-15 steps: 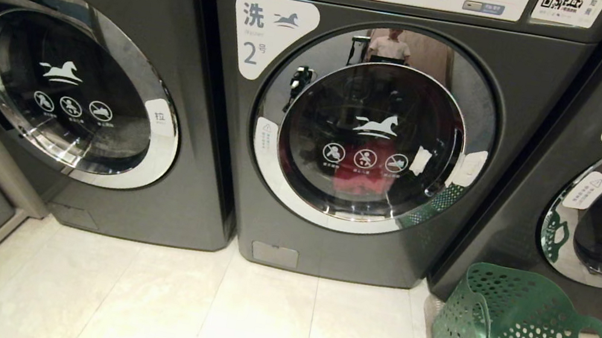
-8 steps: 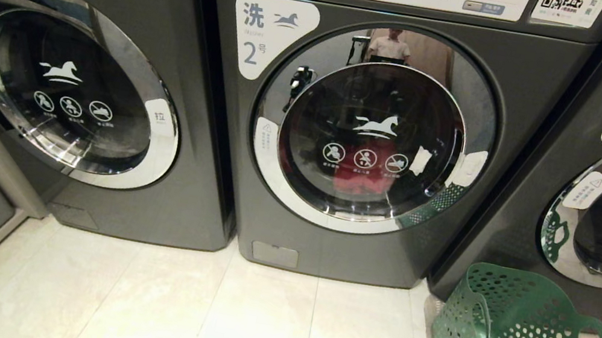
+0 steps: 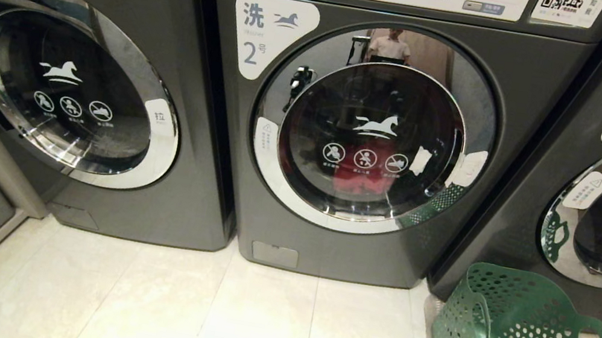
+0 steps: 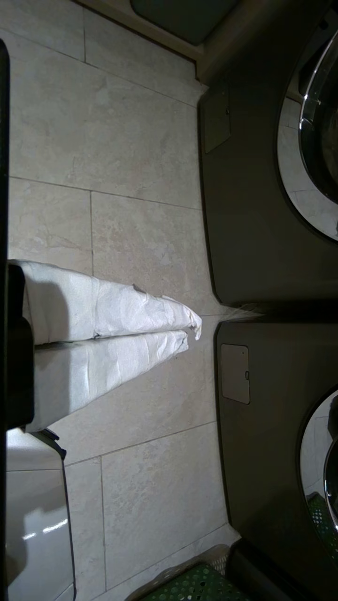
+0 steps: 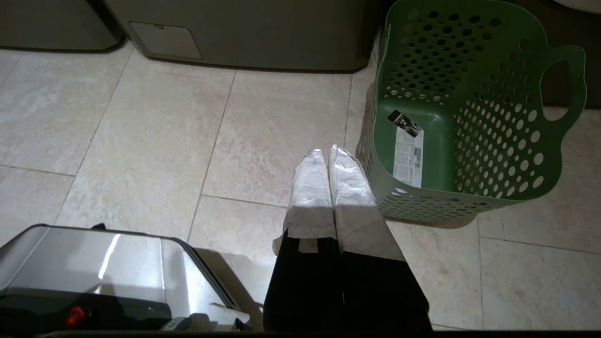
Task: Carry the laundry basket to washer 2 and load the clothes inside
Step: Press the washing machine switch
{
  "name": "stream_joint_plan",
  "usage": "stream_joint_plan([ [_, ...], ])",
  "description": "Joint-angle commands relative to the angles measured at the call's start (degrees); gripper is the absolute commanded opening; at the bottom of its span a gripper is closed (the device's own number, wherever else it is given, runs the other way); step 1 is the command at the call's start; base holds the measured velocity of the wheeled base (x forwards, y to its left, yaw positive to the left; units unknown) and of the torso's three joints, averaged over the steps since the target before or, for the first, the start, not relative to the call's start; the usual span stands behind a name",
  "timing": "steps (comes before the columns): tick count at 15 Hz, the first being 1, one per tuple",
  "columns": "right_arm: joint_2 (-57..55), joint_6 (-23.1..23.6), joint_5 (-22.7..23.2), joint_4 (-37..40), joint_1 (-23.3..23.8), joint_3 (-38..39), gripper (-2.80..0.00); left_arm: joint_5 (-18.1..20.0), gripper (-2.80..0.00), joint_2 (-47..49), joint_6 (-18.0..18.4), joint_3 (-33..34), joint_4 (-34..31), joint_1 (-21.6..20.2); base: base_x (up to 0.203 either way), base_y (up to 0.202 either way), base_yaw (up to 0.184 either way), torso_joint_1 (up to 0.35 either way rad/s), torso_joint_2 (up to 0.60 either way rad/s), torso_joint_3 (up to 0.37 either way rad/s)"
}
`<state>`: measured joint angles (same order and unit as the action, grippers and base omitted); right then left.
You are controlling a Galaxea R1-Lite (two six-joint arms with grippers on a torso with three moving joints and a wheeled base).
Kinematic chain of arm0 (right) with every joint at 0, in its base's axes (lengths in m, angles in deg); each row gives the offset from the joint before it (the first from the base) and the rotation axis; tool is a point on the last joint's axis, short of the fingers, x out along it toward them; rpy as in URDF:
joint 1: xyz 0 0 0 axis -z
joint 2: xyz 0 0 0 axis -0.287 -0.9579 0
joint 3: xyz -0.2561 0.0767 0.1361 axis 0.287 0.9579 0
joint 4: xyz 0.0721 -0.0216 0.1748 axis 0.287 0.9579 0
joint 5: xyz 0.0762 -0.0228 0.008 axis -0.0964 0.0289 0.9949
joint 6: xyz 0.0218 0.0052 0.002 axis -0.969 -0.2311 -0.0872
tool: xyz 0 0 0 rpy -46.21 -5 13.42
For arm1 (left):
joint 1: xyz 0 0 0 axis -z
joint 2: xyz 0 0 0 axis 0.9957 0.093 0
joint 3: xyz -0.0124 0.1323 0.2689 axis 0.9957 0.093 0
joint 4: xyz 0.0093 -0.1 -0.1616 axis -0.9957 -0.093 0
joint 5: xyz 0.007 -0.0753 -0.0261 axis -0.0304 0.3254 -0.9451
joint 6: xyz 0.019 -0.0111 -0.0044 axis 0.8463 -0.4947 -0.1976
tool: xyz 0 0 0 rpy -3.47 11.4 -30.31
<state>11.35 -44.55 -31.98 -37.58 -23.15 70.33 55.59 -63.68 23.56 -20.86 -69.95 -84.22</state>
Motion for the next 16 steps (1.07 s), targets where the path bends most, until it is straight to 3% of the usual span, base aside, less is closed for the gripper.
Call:
stream_joint_plan([
  [1, -0.1, 0.1, 0.0, 0.0, 0.0, 0.0, -2.80, 0.0, -2.80, -0.1, 0.1, 0.0, 0.0, 0.0, 0.000, 0.000, 0.000, 0.000, 0.00, 0.000],
  [3, -0.1, 0.3, 0.0, -0.1, 0.0, 0.0, -2.80, 0.0, -2.80, -0.1, 0.1, 0.0, 0.0, 0.0, 0.036, 0.000, -0.003, 0.000, 0.00, 0.004],
  [10, -0.2, 0.4, 0.0, 0.0, 0.0, 0.0, -2.80, 0.0, -2.80, -0.1, -0.1, 0.0, 0.0, 0.0, 0.184, 0.000, 0.000, 0.005, 0.00, 0.004],
  [16, -0.2, 0.4, 0.0, 0.0, 0.0, 0.0, -2.80, 0.1, -2.80, -0.1, -0.1, 0.0, 0.0, 0.0, 0.010, 0.000, 0.000, 0.001, 0.00, 0.001],
])
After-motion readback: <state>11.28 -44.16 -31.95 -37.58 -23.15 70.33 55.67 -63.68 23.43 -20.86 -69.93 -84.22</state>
